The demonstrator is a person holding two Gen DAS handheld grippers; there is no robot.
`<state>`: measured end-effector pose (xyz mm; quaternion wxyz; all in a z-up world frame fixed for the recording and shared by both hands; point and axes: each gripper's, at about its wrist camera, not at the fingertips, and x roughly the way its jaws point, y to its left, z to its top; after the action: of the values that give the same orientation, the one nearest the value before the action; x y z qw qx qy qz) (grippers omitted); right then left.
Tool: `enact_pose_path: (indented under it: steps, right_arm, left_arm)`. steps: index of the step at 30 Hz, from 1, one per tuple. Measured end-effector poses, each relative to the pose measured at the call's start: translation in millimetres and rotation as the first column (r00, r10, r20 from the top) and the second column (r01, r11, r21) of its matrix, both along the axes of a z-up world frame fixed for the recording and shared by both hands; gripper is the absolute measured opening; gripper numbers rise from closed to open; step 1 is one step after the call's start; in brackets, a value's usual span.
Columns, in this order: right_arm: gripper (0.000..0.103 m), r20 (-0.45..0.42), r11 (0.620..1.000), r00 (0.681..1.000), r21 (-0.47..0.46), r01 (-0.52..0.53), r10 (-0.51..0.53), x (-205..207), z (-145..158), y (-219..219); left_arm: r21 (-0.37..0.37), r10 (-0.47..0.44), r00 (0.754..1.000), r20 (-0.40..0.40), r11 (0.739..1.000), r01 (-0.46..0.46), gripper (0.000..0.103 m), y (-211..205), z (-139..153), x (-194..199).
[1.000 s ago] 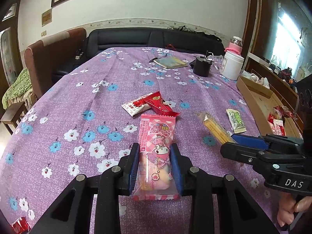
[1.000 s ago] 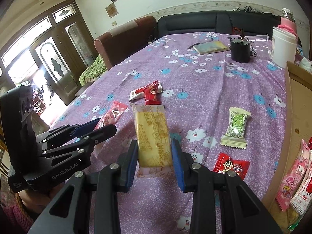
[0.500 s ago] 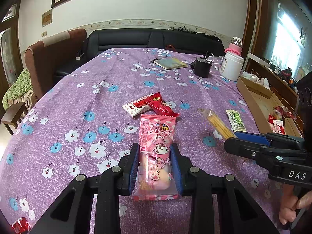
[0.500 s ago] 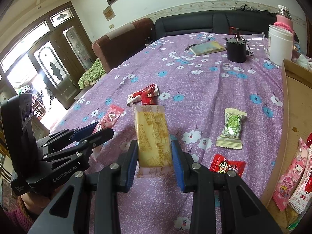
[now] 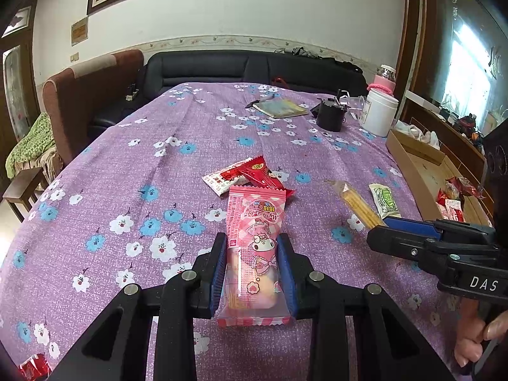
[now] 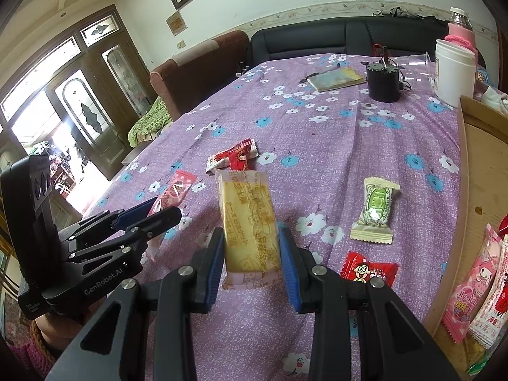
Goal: Organize snacks
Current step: 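Lift the pink bar and yellow cake bar off the tablecloth with both grippers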
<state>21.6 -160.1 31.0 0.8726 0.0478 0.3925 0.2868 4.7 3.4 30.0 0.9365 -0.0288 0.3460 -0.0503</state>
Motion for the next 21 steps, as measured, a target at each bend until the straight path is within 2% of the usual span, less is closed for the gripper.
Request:
enact_pose_path:
  steps: [21]
  right_arm:
    - [0.033, 0.006, 1.0, 1.0, 0.001, 0.004, -0.004, -0.8, 3.5, -0.6]
  left_arm:
    - [0.019, 0.053, 0.997, 0.049, 0.998, -0.054, 0.033, 6.5, 5.5, -3.7]
